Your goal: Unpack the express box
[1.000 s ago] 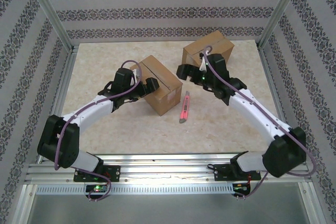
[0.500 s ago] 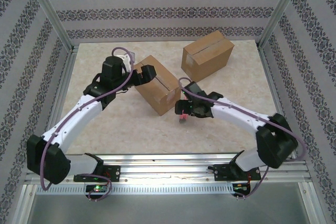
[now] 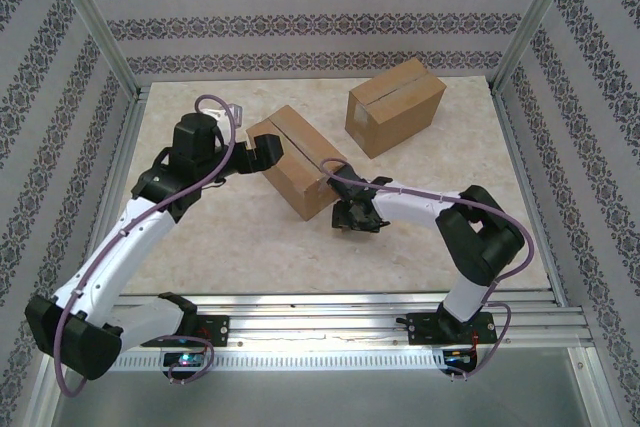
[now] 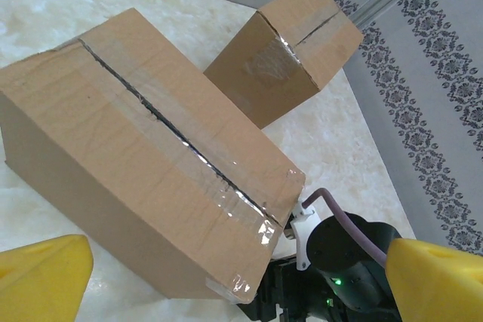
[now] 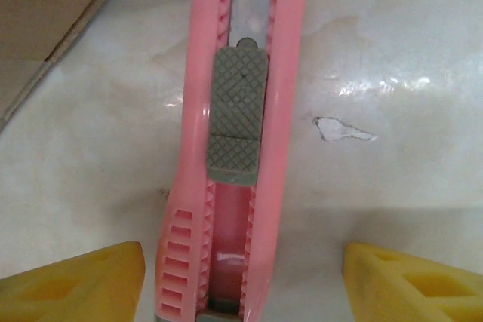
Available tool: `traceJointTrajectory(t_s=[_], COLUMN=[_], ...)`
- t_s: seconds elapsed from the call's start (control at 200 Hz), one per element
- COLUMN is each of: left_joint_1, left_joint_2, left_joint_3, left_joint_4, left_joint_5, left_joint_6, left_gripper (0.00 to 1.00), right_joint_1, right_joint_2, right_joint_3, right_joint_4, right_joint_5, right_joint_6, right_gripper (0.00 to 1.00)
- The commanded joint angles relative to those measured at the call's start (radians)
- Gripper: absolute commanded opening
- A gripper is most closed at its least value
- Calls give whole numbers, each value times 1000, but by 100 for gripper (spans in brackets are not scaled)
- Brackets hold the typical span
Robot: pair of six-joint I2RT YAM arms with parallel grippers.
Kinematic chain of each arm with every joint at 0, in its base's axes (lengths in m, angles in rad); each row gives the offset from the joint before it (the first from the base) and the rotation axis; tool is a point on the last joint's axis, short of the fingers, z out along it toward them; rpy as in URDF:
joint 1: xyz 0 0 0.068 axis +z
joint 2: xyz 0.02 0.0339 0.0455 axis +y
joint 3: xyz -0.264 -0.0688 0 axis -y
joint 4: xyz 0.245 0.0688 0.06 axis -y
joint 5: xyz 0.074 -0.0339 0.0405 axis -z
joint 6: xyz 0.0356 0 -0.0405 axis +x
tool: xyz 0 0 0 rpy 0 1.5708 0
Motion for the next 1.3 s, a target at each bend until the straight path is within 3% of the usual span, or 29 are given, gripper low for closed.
traceJointTrajectory(t_s=[0.0,0.305,0.914,1.114,1.294], left_joint_1=[-7,-7,-9,-9,-25], left_joint_2=[-21,-18,-20,-17,-3], left_joint_3=[25,15,1,12,36], left_joint_4=[-56,-57,-55,-47,-41], left_joint_5=[-23,-19,1,58,124], left_joint_6=[49,54,42,33,25], left_gripper=[100,100,100,100,100], right_joint_1=[8,8,6,7,6], right_joint_2=[42,57,52,-40,-211], right_joint_3=[19,2,-15,-41,-92], right_joint_4=[39,75,112,100,103], right_joint_5=[17,30,16,29,43], right_joint_6=[35,33,-14,-44,-116], right_gripper=[64,55,27,23,22])
